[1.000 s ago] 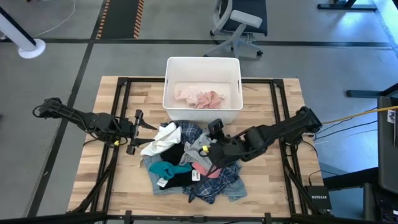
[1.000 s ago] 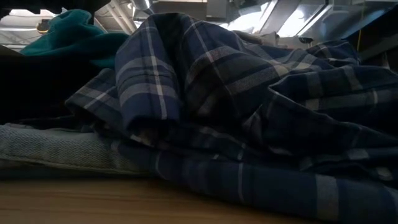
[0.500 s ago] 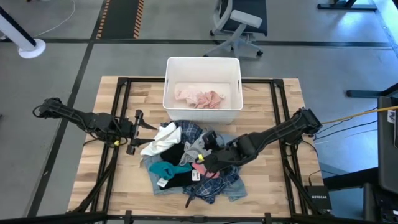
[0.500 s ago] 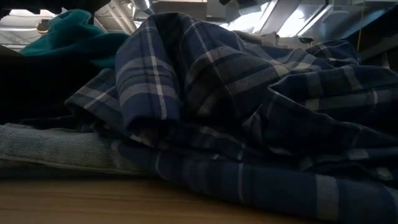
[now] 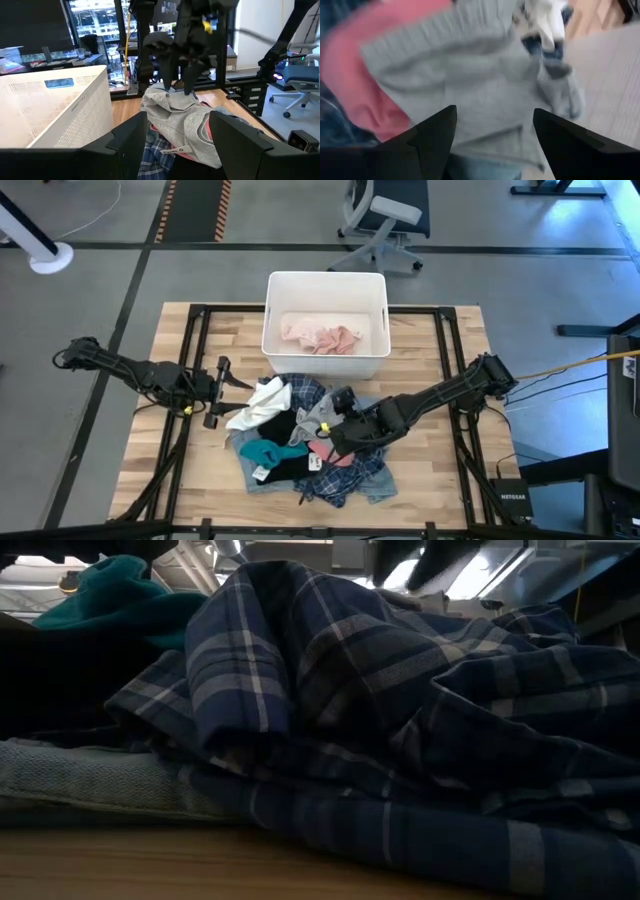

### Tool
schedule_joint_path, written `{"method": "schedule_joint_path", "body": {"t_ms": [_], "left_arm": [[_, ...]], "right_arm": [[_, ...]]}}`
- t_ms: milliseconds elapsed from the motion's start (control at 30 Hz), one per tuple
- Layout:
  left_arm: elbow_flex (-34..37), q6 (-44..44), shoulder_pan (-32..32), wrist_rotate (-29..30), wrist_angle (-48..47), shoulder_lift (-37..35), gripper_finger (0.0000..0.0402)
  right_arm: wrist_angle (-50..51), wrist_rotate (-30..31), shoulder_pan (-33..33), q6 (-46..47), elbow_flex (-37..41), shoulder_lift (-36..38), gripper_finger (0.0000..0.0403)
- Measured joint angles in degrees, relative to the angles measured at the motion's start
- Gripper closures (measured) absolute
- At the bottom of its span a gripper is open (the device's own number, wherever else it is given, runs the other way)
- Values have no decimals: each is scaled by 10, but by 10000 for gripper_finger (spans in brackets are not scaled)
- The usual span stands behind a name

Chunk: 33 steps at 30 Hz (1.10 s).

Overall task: Sort clothes
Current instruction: Put the gray boxer into the white laundry bin

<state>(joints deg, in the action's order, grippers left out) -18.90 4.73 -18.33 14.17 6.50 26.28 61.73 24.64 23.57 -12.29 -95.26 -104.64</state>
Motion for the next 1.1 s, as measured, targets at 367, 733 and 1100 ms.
{"method": "schedule_joint_path", "body": {"t_ms": [367,733,1100], "left_arm": [[0,-4,0,0,0,0,192],[0,-2,0,0,-1,0,192],[0,-2,0,0,-1,0,192]], "right_arm": [[-39,15,-12,45,48,1,143],[-107,-45,-20,27,52,1,164],[-123,-53,-50,57,86,-4,198]]}}
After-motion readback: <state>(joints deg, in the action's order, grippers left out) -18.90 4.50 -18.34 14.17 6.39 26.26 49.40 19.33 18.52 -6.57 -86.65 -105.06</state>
